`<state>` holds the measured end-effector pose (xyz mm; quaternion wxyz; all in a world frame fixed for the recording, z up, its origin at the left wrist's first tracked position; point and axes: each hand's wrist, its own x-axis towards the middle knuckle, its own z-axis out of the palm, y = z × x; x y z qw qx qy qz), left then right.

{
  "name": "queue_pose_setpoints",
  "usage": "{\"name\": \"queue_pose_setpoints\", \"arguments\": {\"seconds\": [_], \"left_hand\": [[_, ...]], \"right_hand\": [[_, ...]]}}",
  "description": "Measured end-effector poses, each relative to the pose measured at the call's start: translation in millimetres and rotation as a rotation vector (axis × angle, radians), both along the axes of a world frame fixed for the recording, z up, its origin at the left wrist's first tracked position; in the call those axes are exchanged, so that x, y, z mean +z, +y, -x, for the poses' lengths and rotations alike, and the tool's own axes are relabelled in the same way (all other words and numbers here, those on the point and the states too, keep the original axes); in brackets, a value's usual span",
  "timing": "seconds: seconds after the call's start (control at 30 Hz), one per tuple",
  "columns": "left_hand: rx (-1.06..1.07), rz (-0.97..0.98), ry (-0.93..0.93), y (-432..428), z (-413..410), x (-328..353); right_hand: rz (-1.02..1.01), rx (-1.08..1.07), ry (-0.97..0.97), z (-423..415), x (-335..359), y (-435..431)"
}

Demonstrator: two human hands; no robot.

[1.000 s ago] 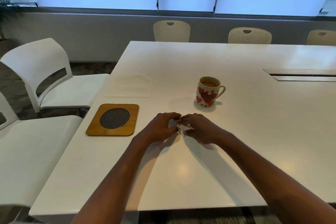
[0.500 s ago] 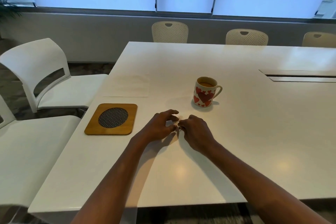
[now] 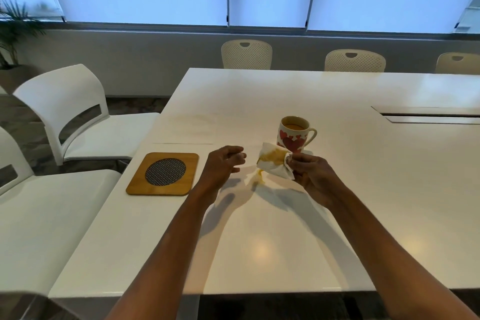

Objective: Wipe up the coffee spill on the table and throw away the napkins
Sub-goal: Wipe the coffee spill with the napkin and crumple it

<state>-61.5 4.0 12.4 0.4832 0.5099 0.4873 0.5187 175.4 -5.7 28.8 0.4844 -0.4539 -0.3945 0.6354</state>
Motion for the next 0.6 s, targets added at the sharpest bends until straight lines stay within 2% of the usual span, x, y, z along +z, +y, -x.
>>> {"name": "queue_pose_setpoints", "arguments": {"seconds": [0.07,0.17,0.27,0.4,0.5,0.6], "left_hand": [[-0.050,0.063,-0.016,-2.9,-6.8,2.6],[-0.105,0.089,-0.173,-9.9,-14.2,7.8],[-0.064,0.054,-0.265,-18.6,-20.0,12.3],[-0.012,-0.049,-0.165,-34.6,-30.9,9.6],[-0.016,-0.146,-0.072,-49.7,-38.3,5.7],[0.097,-0.220,0.029,-59.0,-44.1,1.0]], "right_hand": [[0.010,0.037,0.068,3.2,0.7,-4.5],[0.025,0.081,0.114,6.4,1.7,-8.9],[0.031,0.071,-0.004,9.8,2.6,-11.1],[-0.016,-0.041,-0.248,19.3,6.8,-17.9],[-0.149,-0.074,-0.385,30.2,7.5,-22.5],[-0.283,-0.083,-0.461,43.3,6.6,-27.9]]}}
